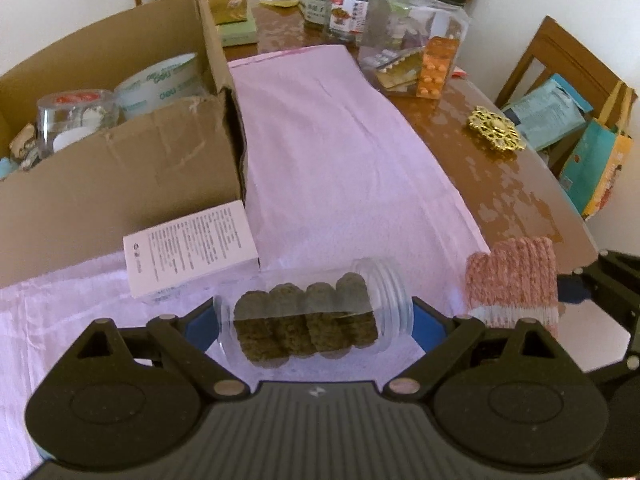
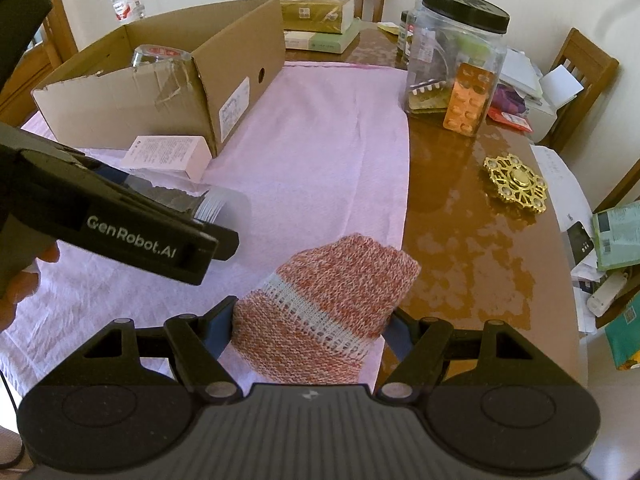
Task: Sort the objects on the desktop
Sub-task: 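Carry the cookie jar and pink sock into the box and open both grippers, then grasp the small white printed box on the cloth with the right gripper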
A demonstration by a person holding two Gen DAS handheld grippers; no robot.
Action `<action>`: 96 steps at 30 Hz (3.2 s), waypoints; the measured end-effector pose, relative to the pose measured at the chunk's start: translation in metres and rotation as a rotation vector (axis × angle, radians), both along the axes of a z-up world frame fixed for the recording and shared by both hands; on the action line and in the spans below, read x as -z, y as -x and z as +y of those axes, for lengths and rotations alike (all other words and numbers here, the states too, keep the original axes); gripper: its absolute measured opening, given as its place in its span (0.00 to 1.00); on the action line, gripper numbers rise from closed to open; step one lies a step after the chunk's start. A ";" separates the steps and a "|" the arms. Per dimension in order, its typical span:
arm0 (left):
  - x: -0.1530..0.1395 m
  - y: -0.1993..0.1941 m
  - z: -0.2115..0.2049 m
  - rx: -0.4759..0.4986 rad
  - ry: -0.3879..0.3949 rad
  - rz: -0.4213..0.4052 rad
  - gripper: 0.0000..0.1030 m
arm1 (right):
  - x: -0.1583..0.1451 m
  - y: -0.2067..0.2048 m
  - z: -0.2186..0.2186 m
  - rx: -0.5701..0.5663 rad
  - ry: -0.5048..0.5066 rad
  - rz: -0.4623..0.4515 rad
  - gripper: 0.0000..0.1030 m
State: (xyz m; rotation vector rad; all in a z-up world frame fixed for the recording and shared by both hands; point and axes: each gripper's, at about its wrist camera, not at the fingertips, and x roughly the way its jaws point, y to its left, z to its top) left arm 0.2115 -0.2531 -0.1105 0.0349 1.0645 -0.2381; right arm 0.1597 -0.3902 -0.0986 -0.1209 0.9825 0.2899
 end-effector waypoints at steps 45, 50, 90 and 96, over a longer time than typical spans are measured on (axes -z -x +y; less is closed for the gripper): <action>-0.136 -0.033 0.185 0.108 0.024 -0.224 0.89 | -0.127 -0.078 0.142 -0.267 0.024 -0.206 0.77; -0.132 -0.052 0.214 0.093 0.005 -0.231 0.89 | -0.132 -0.107 0.169 -0.259 0.023 -0.210 0.77; -0.092 -0.018 0.237 0.113 0.017 -0.149 0.93 | -0.024 -0.071 0.163 0.125 -0.056 -0.008 1.00; -0.085 -0.012 0.231 0.121 0.023 -0.128 0.93 | 0.011 -0.068 0.168 0.151 -0.029 0.060 1.00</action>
